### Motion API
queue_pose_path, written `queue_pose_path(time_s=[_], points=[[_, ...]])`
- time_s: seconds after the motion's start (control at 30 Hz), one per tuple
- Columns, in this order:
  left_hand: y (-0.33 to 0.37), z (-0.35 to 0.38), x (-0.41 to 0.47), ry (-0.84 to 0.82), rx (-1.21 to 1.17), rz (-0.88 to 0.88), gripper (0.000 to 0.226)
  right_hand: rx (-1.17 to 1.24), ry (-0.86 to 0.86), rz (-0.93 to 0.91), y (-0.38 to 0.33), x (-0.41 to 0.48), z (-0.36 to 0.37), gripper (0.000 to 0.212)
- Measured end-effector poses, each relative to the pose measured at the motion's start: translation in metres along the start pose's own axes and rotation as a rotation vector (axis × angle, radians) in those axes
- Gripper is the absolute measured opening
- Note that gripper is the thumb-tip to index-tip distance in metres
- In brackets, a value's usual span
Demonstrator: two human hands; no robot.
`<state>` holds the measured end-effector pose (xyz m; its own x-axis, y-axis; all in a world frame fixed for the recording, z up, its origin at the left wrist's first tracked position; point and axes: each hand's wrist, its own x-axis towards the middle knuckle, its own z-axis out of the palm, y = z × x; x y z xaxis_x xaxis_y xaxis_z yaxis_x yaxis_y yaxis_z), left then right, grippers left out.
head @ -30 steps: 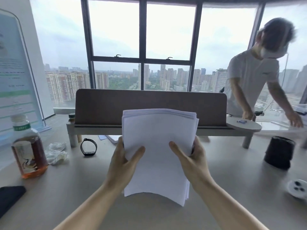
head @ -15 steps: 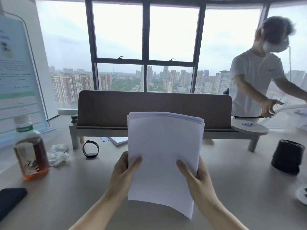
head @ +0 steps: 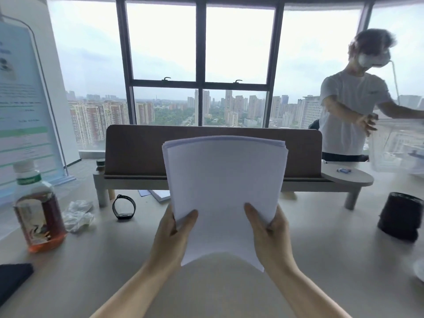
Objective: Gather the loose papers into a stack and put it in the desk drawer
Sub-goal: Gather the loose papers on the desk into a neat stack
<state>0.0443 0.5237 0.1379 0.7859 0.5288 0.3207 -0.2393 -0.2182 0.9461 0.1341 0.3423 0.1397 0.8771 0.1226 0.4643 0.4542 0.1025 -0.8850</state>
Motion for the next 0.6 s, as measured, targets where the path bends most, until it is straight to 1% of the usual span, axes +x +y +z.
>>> queue_pose_path(time_s=[0.07, 0.17, 0.23, 0.33, 0.43, 0.5, 0.53, 0.6], points=[[0.0, -0.003, 0.005, 0.015, 0.047, 0.018, 0.033, 0.007, -0.029, 0.023, 0.004, 0.002, -0.001, 0.021], [-0.005, -0.008, 0.007, 0.042, 0.095, -0.001, 0.032, -0.039, -0.058, 0.1, 0.018, -0.009, -0.002, 0.021], [-0.006, -0.011, 0.01, 0.08, 0.084, -0.017, 0.031, -0.082, -0.065, 0.128, 0.022, -0.011, -0.001, 0.021], [-0.002, -0.009, 0.017, 0.086, 0.069, -0.059, 0.028, -0.125, -0.099, 0.13, 0.014, -0.005, 0.005, 0.017], [0.0, -0.007, 0.018, 0.069, 0.014, -0.076, 0.025, -0.14, -0.077, 0.068, 0.009, -0.002, 0.003, 0.007], [-0.004, -0.008, 0.011, 0.039, 0.002, -0.098, 0.027, -0.12, -0.073, 0.079, 0.014, -0.009, -0.004, 0.004], [-0.008, -0.007, 0.005, 0.013, 0.009, -0.125, 0.028, -0.108, -0.079, 0.102, 0.019, -0.015, -0.007, 0.006], [-0.016, -0.005, -0.008, -0.046, 0.026, -0.175, 0.029, -0.108, -0.116, 0.13, 0.025, -0.027, -0.012, 0.017]])
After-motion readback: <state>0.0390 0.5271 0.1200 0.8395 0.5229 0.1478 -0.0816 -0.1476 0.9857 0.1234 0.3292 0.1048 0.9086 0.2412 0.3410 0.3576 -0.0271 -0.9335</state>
